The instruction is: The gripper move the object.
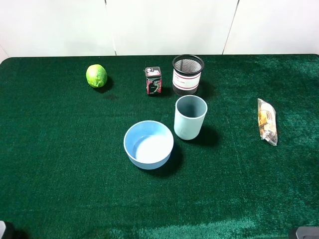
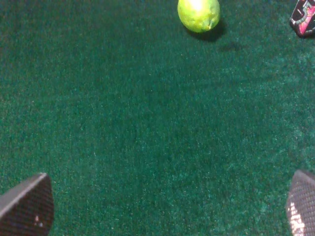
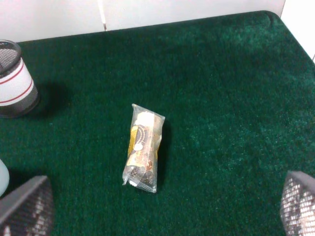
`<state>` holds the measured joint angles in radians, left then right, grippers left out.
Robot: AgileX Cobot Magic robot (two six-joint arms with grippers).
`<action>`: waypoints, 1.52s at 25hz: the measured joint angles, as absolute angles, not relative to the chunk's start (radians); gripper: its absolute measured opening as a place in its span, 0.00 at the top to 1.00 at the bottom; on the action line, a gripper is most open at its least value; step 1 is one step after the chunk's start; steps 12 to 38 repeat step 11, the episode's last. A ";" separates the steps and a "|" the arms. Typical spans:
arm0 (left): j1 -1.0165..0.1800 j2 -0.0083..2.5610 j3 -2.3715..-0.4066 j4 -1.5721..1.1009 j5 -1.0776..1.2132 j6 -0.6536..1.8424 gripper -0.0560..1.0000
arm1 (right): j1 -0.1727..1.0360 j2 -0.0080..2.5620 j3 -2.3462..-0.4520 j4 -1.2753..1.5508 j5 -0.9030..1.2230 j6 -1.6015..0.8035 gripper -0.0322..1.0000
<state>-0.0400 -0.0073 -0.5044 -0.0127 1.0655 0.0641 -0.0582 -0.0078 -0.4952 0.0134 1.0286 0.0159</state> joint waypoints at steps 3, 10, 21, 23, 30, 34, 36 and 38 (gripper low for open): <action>-0.040 -0.007 -0.504 -0.013 1.066 0.064 0.04 | -0.058 -0.008 -0.495 0.013 1.029 0.016 0.30; -0.040 -0.007 -0.504 -0.013 1.066 0.064 0.04 | -0.058 -0.008 -0.495 0.013 1.029 0.016 0.30; -0.040 -0.007 -0.504 -0.013 1.066 0.064 0.04 | -0.058 -0.008 -0.495 0.013 1.029 0.016 0.30; -0.040 -0.007 -0.504 -0.013 1.066 0.064 0.04 | -0.058 -0.008 -0.495 0.013 1.029 0.016 0.30; -0.040 -0.007 -0.504 -0.013 1.066 0.064 0.04 | -0.058 -0.008 -0.495 0.013 1.029 0.016 0.30; -0.040 -0.007 -0.504 -0.013 1.066 0.064 0.04 | -0.058 -0.008 -0.495 0.013 1.029 0.016 0.30; -0.040 -0.007 -0.504 -0.013 1.066 0.064 0.04 | -0.058 -0.008 -0.495 0.013 1.029 0.016 0.30; -0.040 -0.007 -0.504 -0.013 1.066 0.064 0.04 | -0.058 -0.008 -0.495 0.013 1.029 0.016 0.30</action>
